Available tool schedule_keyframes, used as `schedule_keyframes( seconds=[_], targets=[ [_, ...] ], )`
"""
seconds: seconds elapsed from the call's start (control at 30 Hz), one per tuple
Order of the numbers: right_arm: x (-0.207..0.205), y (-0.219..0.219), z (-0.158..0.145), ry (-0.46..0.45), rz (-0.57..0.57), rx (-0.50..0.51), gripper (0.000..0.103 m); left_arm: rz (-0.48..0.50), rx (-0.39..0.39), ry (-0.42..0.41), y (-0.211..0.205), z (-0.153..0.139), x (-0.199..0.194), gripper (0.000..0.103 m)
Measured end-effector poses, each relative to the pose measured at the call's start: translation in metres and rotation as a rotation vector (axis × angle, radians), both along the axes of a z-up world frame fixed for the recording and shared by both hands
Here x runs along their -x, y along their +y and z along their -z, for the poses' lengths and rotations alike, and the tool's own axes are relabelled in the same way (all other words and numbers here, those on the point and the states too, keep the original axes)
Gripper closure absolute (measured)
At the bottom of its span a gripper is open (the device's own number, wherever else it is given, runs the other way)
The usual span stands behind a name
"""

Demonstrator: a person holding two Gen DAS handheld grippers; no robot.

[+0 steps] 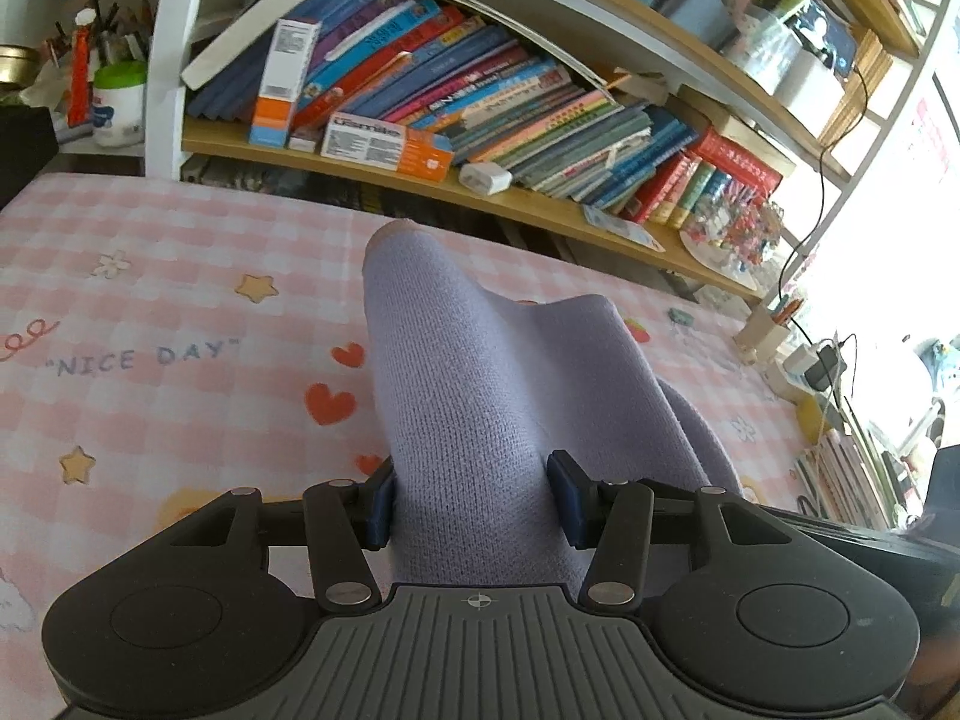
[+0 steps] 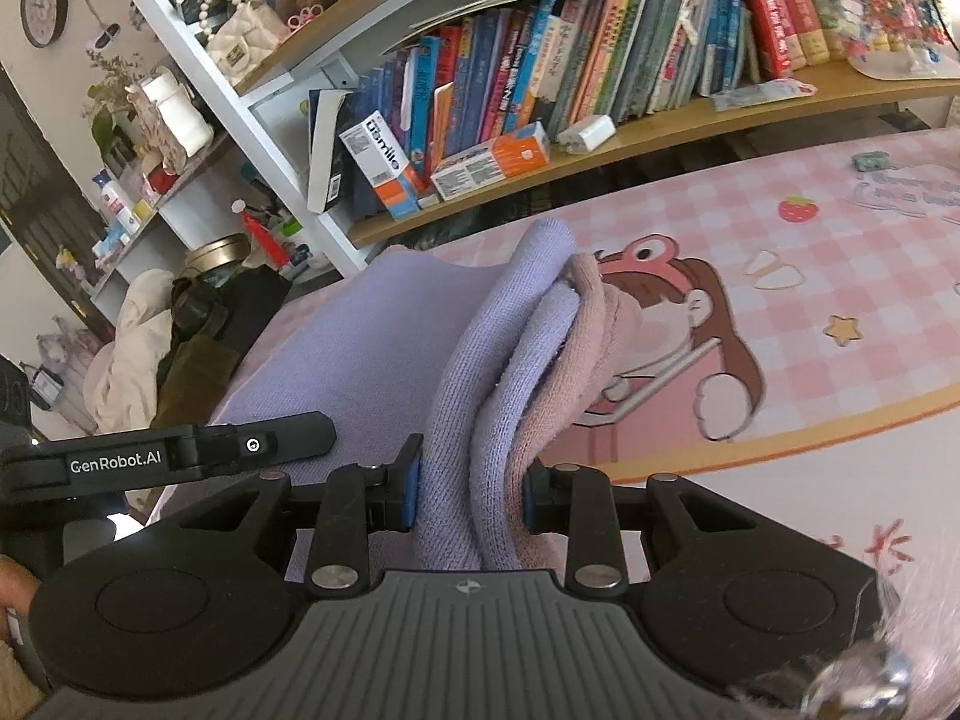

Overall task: Fold clothes
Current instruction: 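Lift the sweater end with both grippers and fold it over the rest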

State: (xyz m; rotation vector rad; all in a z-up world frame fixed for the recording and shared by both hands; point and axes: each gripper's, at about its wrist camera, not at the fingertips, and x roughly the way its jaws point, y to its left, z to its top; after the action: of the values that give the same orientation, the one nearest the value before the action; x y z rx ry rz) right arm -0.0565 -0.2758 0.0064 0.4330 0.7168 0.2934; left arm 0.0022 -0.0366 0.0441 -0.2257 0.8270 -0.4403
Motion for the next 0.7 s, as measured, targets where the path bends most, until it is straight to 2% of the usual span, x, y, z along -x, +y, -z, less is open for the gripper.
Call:
schedule_keyframes(
  seconds=[0.4,0.7],
  targets=[
    [-0.036,0.059,0.003,0.001,0.015,0.050,0.076,0.025,0.051,0.015,0.062,0.006,-0.045,0.054],
    [-0.093,0.096,0.002,-0.043,-0.001,0.110,0.076,0.018,0.065,-0.010,0.096,0.014,-0.101,0.054]
  ],
)
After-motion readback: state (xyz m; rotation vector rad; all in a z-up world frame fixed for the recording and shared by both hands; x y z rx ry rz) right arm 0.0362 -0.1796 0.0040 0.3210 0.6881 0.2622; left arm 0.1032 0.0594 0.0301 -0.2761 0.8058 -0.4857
